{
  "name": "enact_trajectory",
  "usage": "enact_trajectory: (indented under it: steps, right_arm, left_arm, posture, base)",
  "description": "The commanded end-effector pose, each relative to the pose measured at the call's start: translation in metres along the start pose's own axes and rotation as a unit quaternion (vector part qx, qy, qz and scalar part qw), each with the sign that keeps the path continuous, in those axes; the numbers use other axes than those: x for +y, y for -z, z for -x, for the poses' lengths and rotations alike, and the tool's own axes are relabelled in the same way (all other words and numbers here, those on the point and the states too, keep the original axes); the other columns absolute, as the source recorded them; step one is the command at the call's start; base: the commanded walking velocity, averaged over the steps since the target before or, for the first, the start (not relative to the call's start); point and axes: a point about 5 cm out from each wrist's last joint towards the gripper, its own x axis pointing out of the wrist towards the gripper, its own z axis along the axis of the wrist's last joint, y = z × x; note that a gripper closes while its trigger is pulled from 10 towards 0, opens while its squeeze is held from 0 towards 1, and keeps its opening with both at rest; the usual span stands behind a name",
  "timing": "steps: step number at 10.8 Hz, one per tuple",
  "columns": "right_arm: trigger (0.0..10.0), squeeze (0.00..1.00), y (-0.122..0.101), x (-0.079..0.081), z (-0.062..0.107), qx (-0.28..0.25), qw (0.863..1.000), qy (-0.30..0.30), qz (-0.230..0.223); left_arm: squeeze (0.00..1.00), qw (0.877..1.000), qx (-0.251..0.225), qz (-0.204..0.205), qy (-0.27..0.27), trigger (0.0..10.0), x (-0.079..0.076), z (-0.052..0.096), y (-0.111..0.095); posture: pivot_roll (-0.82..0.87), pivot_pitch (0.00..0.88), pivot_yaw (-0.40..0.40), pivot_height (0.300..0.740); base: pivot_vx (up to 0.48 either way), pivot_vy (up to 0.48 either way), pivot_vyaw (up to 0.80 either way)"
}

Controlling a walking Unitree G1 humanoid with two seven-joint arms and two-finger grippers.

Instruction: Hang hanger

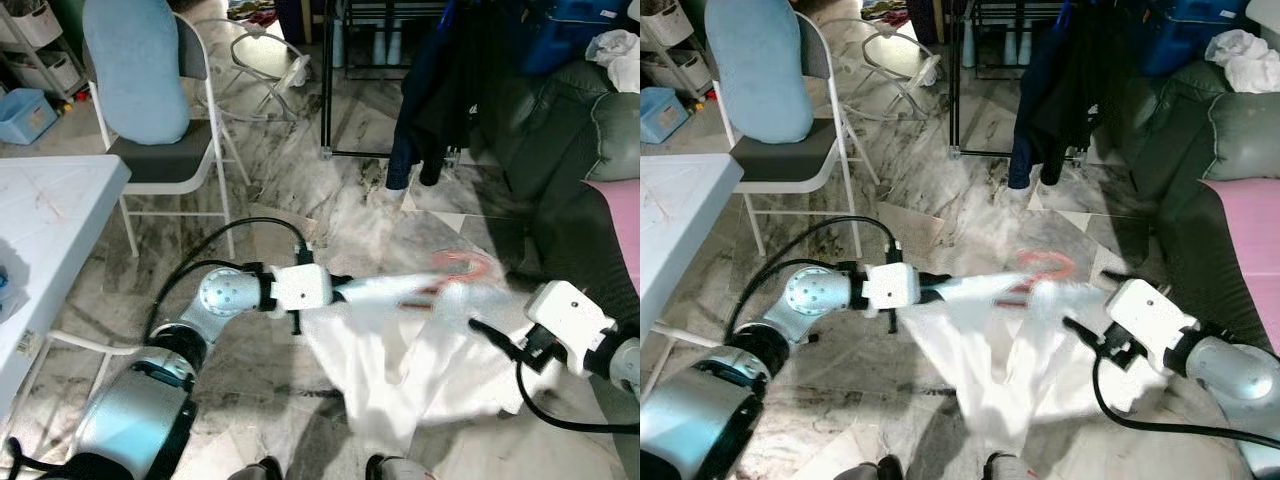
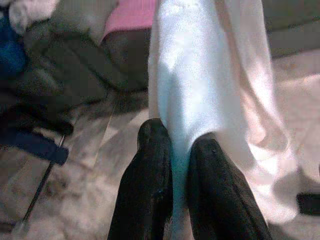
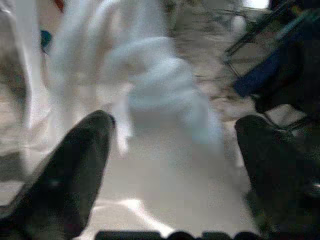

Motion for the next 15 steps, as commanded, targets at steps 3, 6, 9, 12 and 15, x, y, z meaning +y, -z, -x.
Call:
enact_trajectory:
  steps: [3,6,9,12,15]
  right_arm:
    - [0.0,0.00,0.003,-0.004,0.011,0.009,0.996,-0.074,-0.040]
    - [0.0,0.00,0.007,-0.016,0.024,0.043,0.991,-0.117,-0.040]
    - [0.0,0.00,0.009,-0.022,0.029,0.050,0.990,-0.128,-0.043]
    - [0.0,0.00,0.005,-0.018,0.027,0.038,0.987,-0.142,-0.058]
    - [0.0,0.00,0.010,-0.013,0.028,0.042,0.984,-0.155,-0.075]
  left_arm:
    - [0.00,0.999,-0.041,-0.016,0.006,0.0,0.000,0.000,-0.009]
    - [0.00,0.999,-0.050,-0.015,0.014,0.0,-0.001,0.000,-0.010]
    - [0.00,0.998,-0.054,-0.012,0.019,0.0,-0.003,0.001,-0.009]
    - [0.00,0.998,-0.055,-0.007,0.022,0.0,-0.005,-0.001,-0.009]
    - [0.00,0.998,-0.051,-0.003,0.020,0.0,-0.006,-0.001,-0.007]
  posture:
    - [-0.38,0.171,0.083,0.740]
    - [-0.38,0.169,0.079,0.740]
    - [-0.38,0.170,0.077,0.740]
    - [-0.39,0.167,0.075,0.740]
    - [-0.39,0.168,0.073,0.740]
  base:
    - [0.000,0.000,0.00]
    - [0.000,0.000,0.00]
    - [0.000,0.000,0.00]
    - [0.000,0.000,0.00]
    - [0.000,0.000,0.00]
